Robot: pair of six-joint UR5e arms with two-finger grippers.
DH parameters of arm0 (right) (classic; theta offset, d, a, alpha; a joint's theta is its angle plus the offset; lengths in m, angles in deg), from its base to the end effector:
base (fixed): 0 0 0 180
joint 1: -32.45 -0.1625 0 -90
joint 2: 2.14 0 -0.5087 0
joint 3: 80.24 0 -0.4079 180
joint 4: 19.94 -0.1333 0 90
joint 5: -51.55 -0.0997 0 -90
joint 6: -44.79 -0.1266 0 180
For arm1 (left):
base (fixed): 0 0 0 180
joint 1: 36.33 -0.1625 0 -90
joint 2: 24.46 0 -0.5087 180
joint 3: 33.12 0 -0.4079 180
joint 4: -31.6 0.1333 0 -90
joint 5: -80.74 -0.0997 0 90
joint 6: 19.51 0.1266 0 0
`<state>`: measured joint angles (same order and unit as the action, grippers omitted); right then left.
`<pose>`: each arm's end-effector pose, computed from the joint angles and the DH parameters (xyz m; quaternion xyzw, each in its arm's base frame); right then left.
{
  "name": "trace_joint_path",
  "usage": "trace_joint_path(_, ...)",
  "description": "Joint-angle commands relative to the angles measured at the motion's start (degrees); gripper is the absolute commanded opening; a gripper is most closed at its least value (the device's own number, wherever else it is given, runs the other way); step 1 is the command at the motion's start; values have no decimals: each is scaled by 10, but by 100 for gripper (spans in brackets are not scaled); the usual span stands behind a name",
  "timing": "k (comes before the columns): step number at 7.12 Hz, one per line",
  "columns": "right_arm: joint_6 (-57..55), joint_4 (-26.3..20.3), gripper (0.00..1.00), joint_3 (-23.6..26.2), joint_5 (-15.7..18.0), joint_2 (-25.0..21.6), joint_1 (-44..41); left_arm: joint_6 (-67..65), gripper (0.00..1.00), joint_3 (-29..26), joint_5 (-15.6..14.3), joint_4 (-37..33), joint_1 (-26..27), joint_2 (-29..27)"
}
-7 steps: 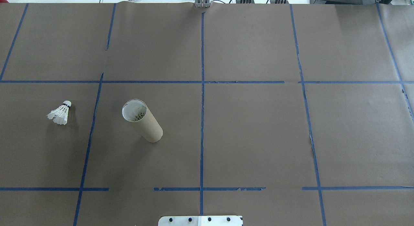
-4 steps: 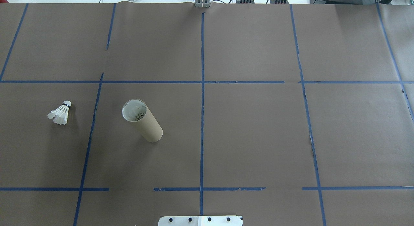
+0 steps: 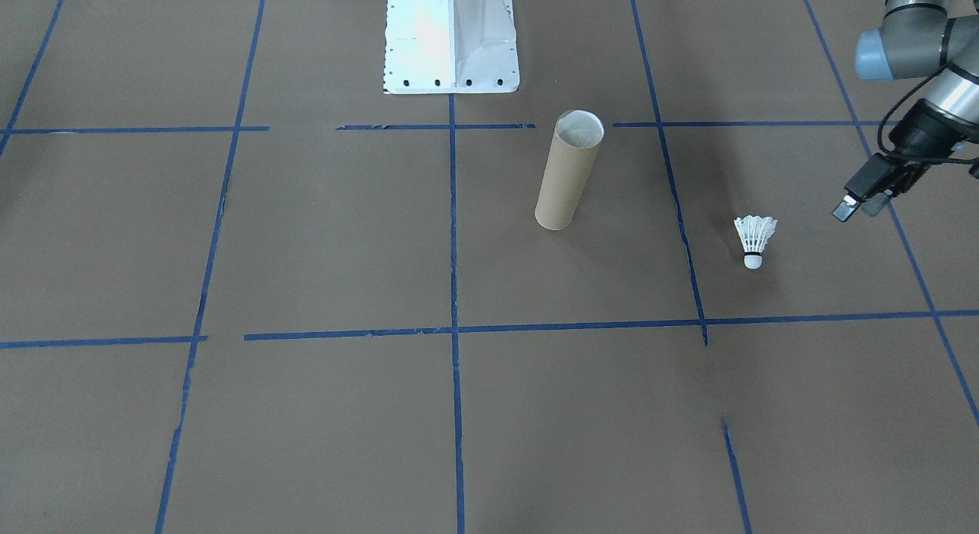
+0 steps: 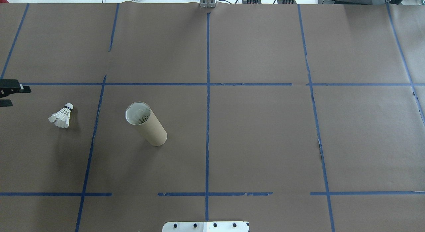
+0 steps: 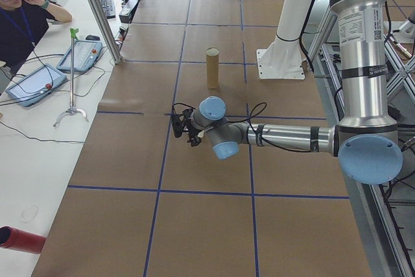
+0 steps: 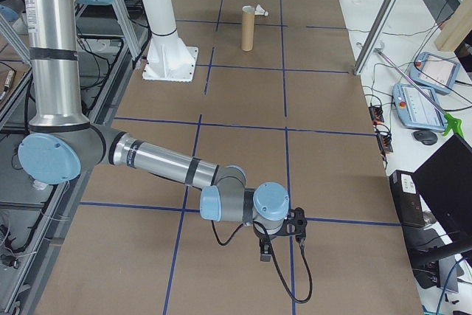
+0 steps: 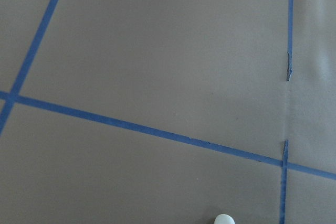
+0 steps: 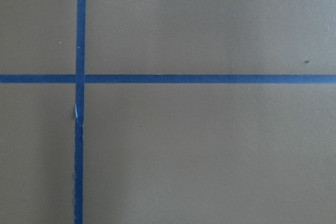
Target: Collect badminton balls into bucket
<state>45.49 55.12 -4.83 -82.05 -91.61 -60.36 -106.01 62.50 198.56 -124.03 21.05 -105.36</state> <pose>0.0705 -0.4986 0.8604 0.0185 -0.3710 0.0142 0.9284 0.1921 -0.4378 0.6537 0.0763 0.5363 -0.2660 0.7974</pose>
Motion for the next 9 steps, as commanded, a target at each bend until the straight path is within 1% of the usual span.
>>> trace_joint_path(1, 0, 0, 100, 0, 0, 0, 0, -231, 100, 6, -128, -40, -128, 6)
trace_joint_path(2, 0, 0, 100, 0, 0, 0, 0, -264, 100, 6, -155, -39, -153, 7)
trace_joint_path(3, 0, 0, 100, 0, 0, 0, 0, -309, 100, 6, -157, -39, -157, 7)
trace_joint_path(4, 0, 0, 100, 0, 0, 0, 0, -320, 100, 6, -155, -38, -157, 7)
trace_joint_path(5, -1, 0, 100, 0, 0, 0, 0, -348, 98, 4, -157, -38, -158, 7)
trace_joint_path(6, 0, 0, 100, 0, 0, 0, 0, -372, 62, 4, -168, -38, -158, 7)
trace_joint_path(7, 0, 0, 100, 0, 0, 0, 0, -383, 33, 4, -179, -37, -160, 6)
trace_joint_path(8, -1, 0, 100, 0, 0, 0, 0, -386, 27, 3, -180, -37, -161, 7)
trace_joint_path(9, 0, 0, 100, 0, 0, 0, 0, -387, 27, 0, -180, -37, -161, 6)
